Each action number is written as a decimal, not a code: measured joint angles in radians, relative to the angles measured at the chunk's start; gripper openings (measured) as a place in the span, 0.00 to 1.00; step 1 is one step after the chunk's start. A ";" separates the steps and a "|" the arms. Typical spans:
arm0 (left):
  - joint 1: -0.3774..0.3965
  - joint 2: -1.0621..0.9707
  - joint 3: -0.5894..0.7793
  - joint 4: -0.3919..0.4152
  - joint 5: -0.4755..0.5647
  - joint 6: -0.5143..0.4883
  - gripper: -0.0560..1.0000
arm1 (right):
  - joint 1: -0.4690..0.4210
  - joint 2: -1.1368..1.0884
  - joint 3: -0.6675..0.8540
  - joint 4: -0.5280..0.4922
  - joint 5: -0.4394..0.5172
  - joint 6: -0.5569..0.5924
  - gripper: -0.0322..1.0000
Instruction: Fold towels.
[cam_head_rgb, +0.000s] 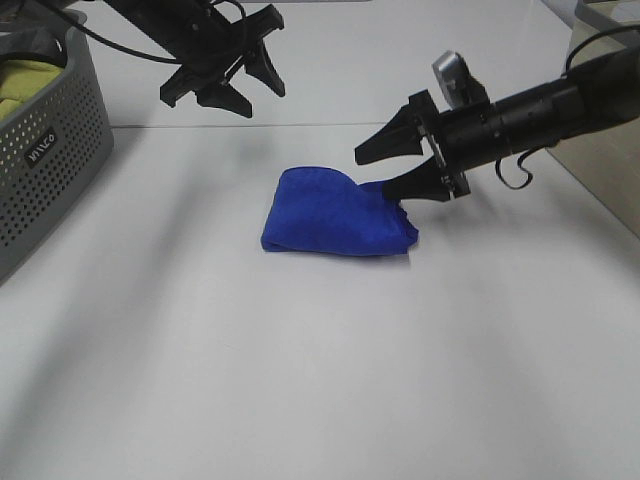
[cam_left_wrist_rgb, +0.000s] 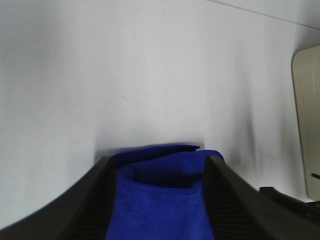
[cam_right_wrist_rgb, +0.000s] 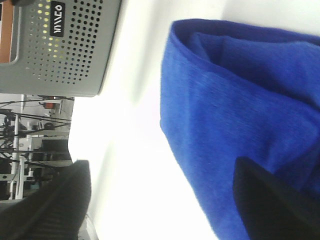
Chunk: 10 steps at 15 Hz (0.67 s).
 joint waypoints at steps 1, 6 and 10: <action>0.000 -0.002 0.000 0.026 0.039 0.029 0.54 | 0.000 -0.076 0.000 -0.053 0.001 0.047 0.77; -0.001 -0.106 0.000 0.241 0.159 0.087 0.54 | 0.000 -0.286 0.001 -0.388 0.002 0.288 0.77; -0.055 -0.270 0.036 0.467 0.164 0.088 0.54 | 0.000 -0.462 0.001 -0.667 0.036 0.510 0.77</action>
